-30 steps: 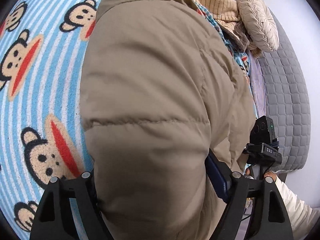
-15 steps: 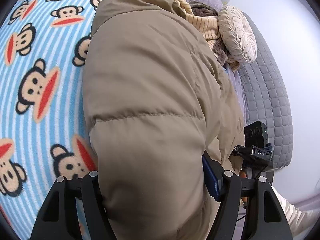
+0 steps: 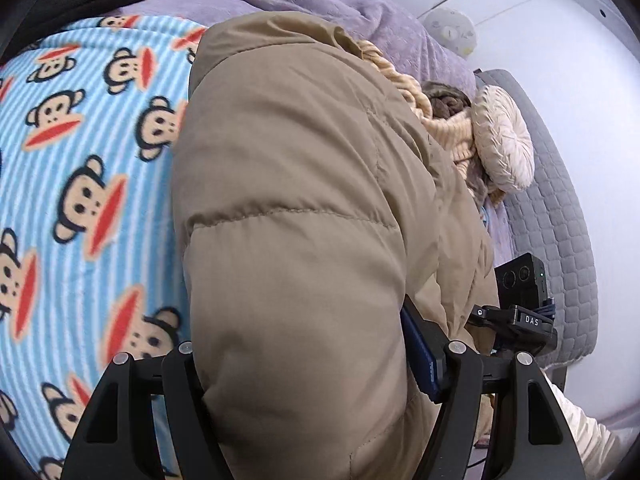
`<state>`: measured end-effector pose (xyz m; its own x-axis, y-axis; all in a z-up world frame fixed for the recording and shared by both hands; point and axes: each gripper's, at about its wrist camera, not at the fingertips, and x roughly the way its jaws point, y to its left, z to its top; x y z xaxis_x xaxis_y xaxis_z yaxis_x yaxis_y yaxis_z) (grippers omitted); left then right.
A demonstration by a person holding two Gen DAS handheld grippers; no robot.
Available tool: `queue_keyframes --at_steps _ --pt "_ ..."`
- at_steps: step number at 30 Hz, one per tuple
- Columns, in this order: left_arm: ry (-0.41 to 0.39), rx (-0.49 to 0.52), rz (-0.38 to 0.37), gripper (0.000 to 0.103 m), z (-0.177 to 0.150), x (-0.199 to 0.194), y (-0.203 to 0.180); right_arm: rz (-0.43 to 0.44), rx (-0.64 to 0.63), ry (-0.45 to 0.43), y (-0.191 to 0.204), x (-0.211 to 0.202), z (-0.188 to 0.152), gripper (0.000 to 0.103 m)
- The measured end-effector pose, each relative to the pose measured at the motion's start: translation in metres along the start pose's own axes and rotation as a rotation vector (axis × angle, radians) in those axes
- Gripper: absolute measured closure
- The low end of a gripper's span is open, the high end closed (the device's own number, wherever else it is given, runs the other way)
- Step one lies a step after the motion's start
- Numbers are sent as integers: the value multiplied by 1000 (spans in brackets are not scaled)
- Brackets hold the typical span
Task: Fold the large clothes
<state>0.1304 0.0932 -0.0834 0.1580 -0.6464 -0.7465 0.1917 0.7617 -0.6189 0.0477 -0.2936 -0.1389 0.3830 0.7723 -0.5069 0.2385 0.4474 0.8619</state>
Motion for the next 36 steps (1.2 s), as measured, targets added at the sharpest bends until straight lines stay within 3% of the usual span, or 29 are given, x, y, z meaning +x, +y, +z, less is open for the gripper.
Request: queue_keyframes --at_steps 5,8,12,15,21,26,28,31,32,35,36 --pt "-8 -39 86 30 17 14 49 -10 -16 43 18 60 25 59" --pt "-6 -71 96 25 13 26 70 -45 -12 63 21 90 35 59" --pt "-23 -53 156 11 5 37 76 -79 -5 70 15 100 38 59" --pt "-23 -61 170 8 4 42 82 -112 3 77 9 108 42 56" --pt "-29 -35 232 2 1 45 78 -155 62 67 -7 117 36 40" --pt "-58 53 387 2 5 37 45 -260 36 54 12 106 32 37" --pt "-121 99 452 2 7 22 31 -322 8 40 23 99 30 37" --pt "-220 137 464 2 17 -2 19 -423 -55 -9 44 77 25 37" --pt "-243 145 474 2 23 -6 17 -457 -82 -35 50 67 23 39" --pt "-252 155 498 2 40 1 14 -486 -163 -109 80 48 22 73" --pt "-242 152 489 2 44 8 14 -476 -187 -127 93 46 20 74"
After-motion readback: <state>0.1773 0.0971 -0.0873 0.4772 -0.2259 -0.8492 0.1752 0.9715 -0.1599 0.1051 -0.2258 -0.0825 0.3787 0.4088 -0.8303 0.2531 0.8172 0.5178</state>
